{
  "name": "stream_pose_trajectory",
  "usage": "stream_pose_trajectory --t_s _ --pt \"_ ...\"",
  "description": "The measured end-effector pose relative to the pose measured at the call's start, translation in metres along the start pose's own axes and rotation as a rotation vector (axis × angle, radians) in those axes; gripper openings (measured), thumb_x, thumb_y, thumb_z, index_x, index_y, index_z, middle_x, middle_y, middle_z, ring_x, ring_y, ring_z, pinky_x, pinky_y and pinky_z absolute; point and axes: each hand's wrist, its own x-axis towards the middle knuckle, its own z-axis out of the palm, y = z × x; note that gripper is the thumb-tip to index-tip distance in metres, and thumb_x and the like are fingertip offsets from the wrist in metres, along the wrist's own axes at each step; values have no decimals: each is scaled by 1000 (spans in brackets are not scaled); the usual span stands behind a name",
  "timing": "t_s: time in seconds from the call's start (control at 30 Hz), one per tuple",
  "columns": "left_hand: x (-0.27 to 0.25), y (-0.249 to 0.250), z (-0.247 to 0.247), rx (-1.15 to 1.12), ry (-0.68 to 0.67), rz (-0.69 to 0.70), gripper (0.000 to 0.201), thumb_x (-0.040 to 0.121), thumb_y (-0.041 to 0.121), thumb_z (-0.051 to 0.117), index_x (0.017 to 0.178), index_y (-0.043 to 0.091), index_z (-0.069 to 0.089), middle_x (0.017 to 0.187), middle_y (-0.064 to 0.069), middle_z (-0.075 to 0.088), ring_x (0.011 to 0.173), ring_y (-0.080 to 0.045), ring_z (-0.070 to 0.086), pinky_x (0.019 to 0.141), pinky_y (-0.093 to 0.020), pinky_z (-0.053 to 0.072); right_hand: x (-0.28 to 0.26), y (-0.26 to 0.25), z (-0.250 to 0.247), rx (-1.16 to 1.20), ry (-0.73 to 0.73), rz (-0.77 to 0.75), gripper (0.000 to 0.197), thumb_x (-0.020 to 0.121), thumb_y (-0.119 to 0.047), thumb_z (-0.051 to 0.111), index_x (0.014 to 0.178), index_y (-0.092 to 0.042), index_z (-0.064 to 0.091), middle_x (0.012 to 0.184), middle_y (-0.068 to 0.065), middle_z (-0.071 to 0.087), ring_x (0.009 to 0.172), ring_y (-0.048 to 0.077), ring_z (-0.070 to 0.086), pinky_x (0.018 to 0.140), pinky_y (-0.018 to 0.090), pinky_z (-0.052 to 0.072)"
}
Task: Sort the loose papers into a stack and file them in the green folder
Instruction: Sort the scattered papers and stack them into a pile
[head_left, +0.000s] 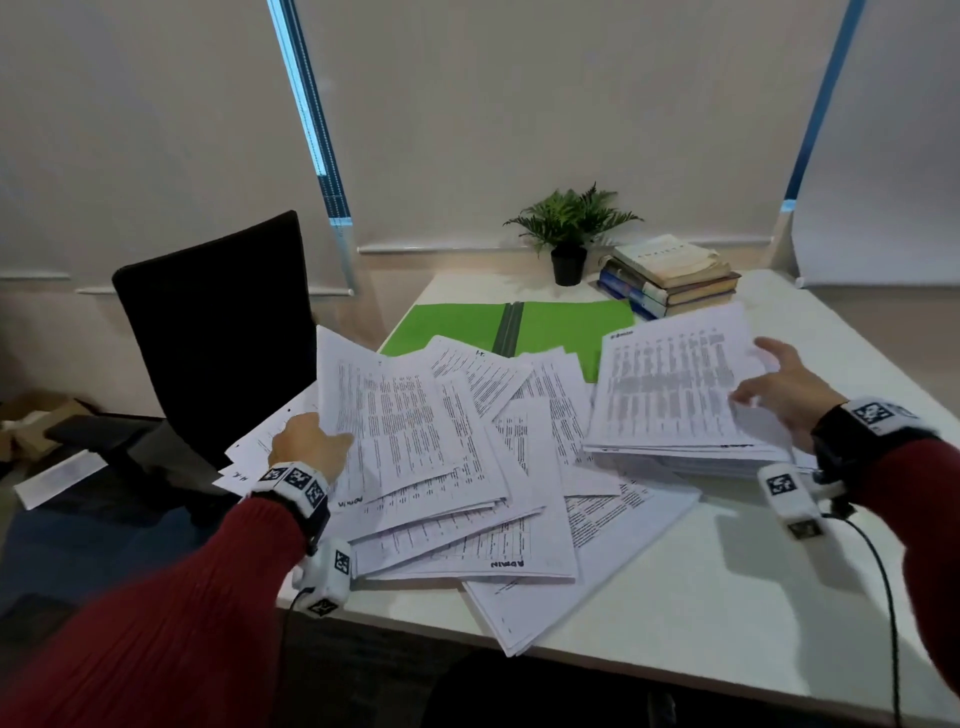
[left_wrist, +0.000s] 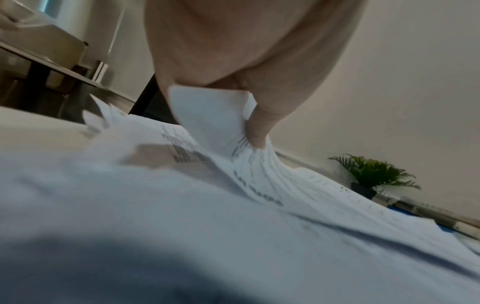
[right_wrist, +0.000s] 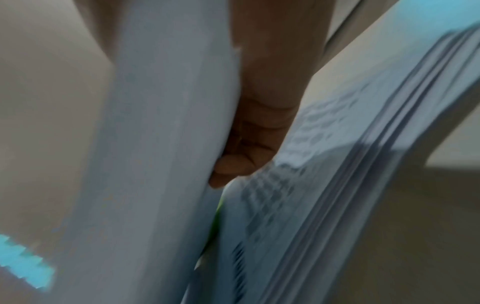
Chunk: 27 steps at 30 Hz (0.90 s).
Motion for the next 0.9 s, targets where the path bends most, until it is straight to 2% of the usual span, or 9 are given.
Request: stream_pose_trajectory --t_s 0.17,0.27,0.37,0.5,0.57,0.63,0.73,0.8,0.9 --pt "-1 6 -8 -187 14 77 39 97 25 77 128 2 71 121 -15 76 106 -35 73 95 -39 57 28 27 -40 -365 14 41 39 87 5 69 115 -21 74 125 20 69 108 31 63 87 29 51" --pt "-2 12 -12 -346 -7 145 31 96 23 79 122 6 75 114 -11 79 107 -34 75 98 -45 59 27 21 -47 -580 32 81 41 94 -9 69 135 -4 64 138 17 63 112 28 59 80 13 51" --pt "-9 27 -10 -487 -100 170 21 96 22 79 115 14 79 103 -2 82 96 -27 79 90 -47 64 15 2 -38 -742 114 41 59 85 -41 79 135 -16 63 142 19 59 123 37 61 107 38 47" --pt "-26 56 4 -598 -265 161 24 95 23 79 118 15 79 100 2 84 91 -20 81 84 -40 66 -23 -25 24 -609 -84 -206 68 85 -62 70 137 -20 58 128 10 65 111 31 66 104 47 50" --pt "-36 67 13 -679 -346 137 27 95 17 78 122 11 76 104 0 83 92 -18 81 76 -31 65 -47 -35 69 -314 -245 -169 76 82 -66 69 139 -18 57 123 5 68 107 24 68 99 47 54" --pt "-45 76 22 -738 -406 128 31 94 9 79 125 7 74 111 -3 82 95 -18 80 70 -24 64 -67 -39 109 -24 -398 -48 74 84 -61 71 139 -14 56 119 8 69 105 24 70 93 43 58" --pt "-54 84 33 -765 -509 117 40 92 0 79 131 6 70 123 -8 79 101 -19 79 74 -26 65 -85 -28 159 224 -543 25 48 89 -43 75 127 -17 61 121 0 71 109 20 68 106 43 50" --pt "-50 81 36 -725 -545 120 43 90 0 81 130 8 68 124 -10 79 101 -22 79 82 -36 67 -85 -14 181 246 -497 -52 49 89 -28 79 134 -17 63 129 -1 71 119 21 67 107 41 49" --pt "-31 69 27 -455 -460 136 53 89 29 87 133 14 64 123 -12 75 94 -22 76 84 -39 63 -83 -3 192 253 -353 -83 46 91 -4 74 135 -12 62 128 4 70 113 24 68 86 27 53"
